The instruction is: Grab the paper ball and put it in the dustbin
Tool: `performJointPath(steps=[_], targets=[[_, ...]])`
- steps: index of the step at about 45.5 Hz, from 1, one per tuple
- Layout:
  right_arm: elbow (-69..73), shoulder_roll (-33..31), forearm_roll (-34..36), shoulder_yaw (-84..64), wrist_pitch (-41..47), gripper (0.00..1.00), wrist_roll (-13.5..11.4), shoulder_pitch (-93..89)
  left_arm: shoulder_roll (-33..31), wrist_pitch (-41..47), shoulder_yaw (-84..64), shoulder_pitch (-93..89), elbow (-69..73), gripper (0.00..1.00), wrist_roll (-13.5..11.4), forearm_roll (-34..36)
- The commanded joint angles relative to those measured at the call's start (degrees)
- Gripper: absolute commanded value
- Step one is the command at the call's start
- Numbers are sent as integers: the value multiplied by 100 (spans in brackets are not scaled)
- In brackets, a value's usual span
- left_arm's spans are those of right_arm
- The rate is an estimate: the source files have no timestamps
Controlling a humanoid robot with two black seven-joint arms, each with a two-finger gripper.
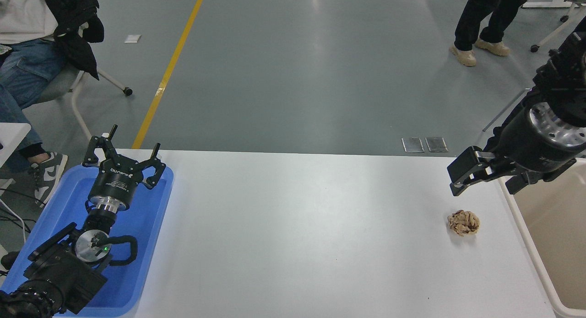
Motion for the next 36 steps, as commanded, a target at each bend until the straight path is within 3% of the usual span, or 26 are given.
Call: performJointPath(steps=[1, 36], targets=[[-100, -27, -2, 0, -1, 100, 5, -32, 0, 0, 0, 0, 0, 100, 8, 0], [-478, -18, 112, -123, 17, 100, 14, -155, 0, 0, 0, 0, 0, 100, 0, 0]])
